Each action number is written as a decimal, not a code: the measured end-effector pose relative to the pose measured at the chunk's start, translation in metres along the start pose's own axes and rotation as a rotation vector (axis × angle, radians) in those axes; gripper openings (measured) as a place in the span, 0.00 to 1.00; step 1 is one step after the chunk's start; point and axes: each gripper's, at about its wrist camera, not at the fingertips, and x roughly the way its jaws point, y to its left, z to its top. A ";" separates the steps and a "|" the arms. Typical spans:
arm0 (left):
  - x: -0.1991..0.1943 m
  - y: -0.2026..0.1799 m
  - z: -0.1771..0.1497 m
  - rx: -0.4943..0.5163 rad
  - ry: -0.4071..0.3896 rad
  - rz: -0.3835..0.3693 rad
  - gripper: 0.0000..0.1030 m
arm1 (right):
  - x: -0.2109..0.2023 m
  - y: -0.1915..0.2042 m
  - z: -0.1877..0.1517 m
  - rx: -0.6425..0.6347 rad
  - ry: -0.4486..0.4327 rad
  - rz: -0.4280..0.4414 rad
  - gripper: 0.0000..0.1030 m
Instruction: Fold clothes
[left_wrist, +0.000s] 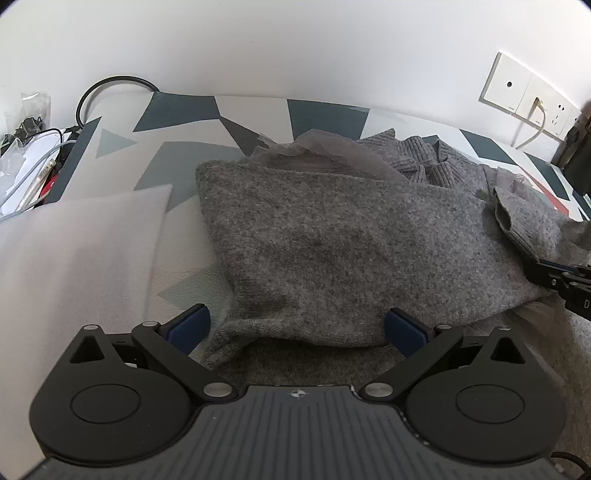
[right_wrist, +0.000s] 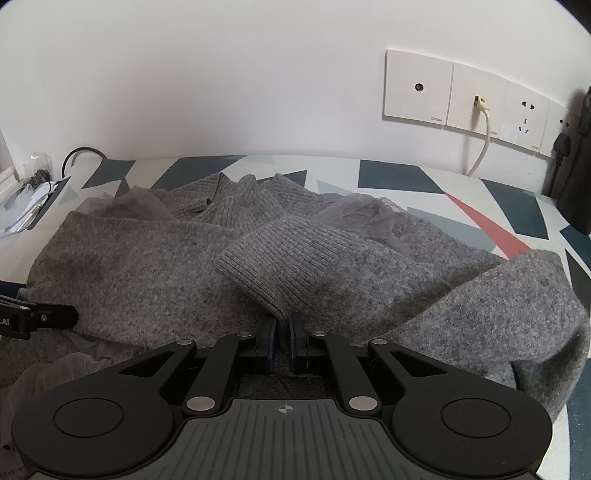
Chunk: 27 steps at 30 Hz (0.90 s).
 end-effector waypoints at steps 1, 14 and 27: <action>0.000 0.001 0.000 0.001 0.000 -0.004 0.99 | 0.000 0.000 0.000 -0.001 0.002 0.000 0.06; -0.015 0.015 0.005 -0.071 -0.044 -0.031 0.98 | 0.003 0.004 0.007 -0.004 0.043 -0.017 0.06; -0.019 0.025 -0.003 -0.084 -0.043 -0.041 0.98 | 0.003 0.009 0.006 -0.029 0.044 -0.041 0.07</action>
